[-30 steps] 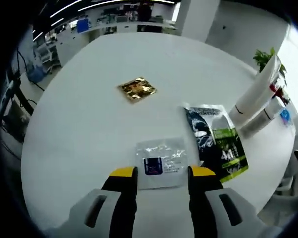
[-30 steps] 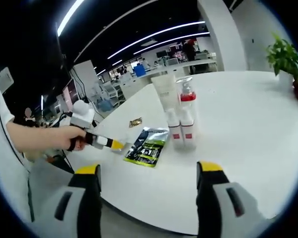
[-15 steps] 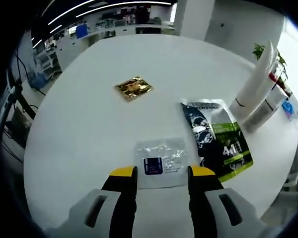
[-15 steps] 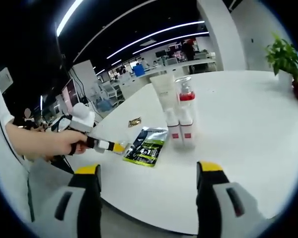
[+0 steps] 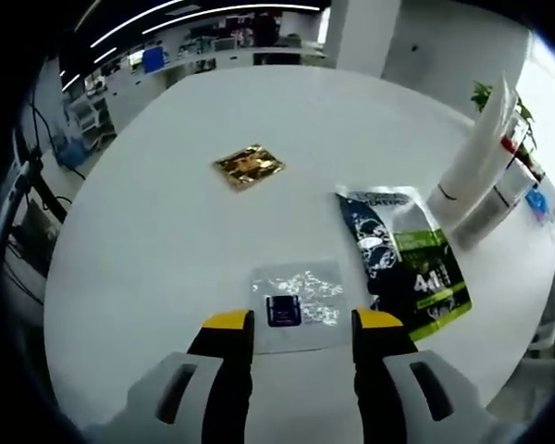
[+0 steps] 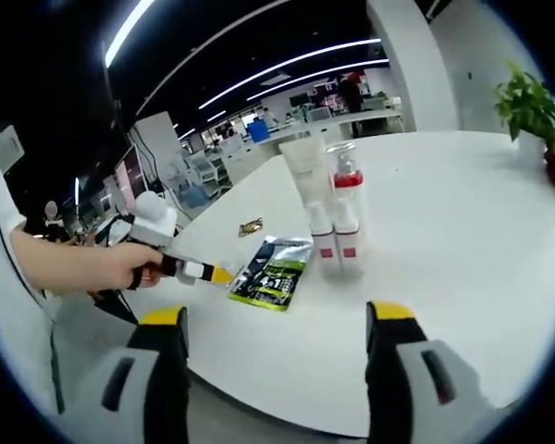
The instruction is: Arrange the skincare products in the storage area until every visible bottle or jar stands upright without overlapping.
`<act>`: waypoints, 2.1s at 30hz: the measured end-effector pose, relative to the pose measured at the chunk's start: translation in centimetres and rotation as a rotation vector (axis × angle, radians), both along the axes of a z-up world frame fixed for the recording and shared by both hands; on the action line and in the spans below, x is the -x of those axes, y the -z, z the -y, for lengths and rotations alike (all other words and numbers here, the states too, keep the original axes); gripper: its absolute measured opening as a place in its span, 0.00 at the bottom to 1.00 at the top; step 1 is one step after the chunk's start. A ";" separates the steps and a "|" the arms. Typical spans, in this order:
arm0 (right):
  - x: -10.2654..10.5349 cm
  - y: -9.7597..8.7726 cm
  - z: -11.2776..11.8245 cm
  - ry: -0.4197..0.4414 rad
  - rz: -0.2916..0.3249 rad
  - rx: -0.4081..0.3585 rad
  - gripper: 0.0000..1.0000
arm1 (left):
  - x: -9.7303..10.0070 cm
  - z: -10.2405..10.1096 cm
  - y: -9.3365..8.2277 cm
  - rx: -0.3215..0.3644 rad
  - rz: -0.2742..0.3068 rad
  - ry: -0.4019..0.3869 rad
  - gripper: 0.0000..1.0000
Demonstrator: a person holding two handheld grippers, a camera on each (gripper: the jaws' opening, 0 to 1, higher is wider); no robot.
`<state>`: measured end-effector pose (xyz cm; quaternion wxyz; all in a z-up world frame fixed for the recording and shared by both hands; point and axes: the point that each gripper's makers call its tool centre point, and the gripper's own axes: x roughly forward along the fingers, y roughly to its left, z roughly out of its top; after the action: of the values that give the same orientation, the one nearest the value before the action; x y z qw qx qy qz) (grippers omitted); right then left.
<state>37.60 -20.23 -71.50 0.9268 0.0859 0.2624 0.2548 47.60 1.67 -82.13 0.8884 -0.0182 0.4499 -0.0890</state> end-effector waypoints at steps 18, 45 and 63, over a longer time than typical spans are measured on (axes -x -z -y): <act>0.0 -0.2 0.0 -0.003 0.018 0.013 0.79 | 0.6 -0.3 -0.9 0.033 0.009 0.059 0.51; 0.2 -0.3 -0.5 -0.041 0.046 0.038 0.78 | 3.5 -0.8 -5.7 0.102 0.133 0.229 0.76; 0.2 -0.3 -0.3 -0.030 0.056 0.060 0.78 | 6.7 -3.0 -6.5 0.128 0.173 0.298 0.86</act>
<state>37.37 -19.95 -71.16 0.9320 0.0467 0.2451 0.2628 40.93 4.70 -75.60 0.8978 -0.0002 0.3630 -0.2493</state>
